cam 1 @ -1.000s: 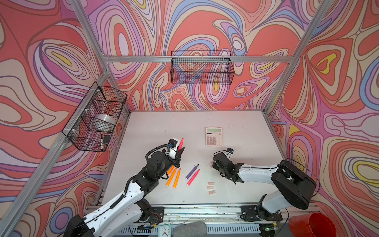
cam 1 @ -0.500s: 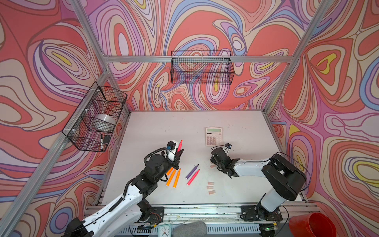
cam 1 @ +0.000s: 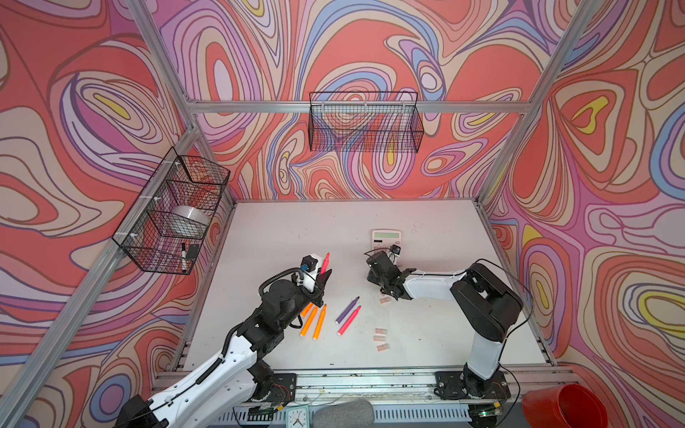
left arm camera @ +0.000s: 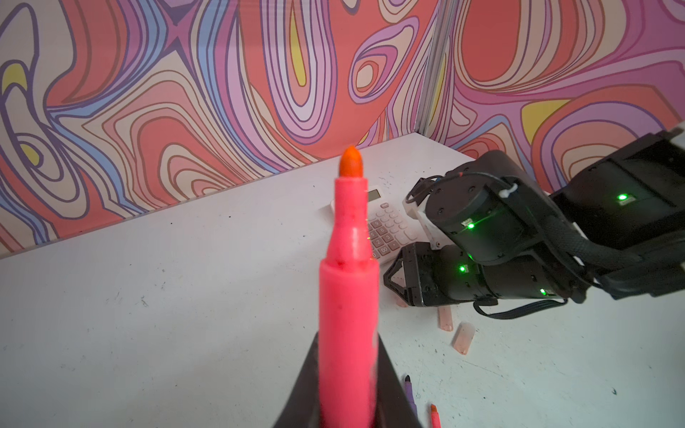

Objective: Insert the pens into the pen caps
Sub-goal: 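Lower the right gripper onto a pink cap near the calculator and grasp it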

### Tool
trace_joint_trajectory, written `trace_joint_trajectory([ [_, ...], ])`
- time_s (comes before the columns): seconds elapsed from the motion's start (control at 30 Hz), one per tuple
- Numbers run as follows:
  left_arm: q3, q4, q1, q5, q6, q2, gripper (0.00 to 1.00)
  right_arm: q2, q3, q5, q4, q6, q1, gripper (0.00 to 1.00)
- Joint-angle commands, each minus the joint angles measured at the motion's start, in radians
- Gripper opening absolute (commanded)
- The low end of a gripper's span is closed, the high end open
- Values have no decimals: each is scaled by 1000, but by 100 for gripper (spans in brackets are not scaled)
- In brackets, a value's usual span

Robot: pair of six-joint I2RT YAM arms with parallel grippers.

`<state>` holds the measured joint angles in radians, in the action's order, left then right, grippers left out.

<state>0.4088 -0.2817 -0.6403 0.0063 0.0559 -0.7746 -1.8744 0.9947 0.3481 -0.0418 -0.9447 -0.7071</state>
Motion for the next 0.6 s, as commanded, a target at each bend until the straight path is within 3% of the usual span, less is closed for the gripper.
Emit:
trace_joint_trajectory([
  [0.0, 1, -25, 4, -7, -1, -12, 0, -53, 48, -37, -122, 64, 1, 41],
  [0.57, 50, 37, 4, -46, 79, -56, 0, -122, 212, 47, -398, 126, -41, 35],
])
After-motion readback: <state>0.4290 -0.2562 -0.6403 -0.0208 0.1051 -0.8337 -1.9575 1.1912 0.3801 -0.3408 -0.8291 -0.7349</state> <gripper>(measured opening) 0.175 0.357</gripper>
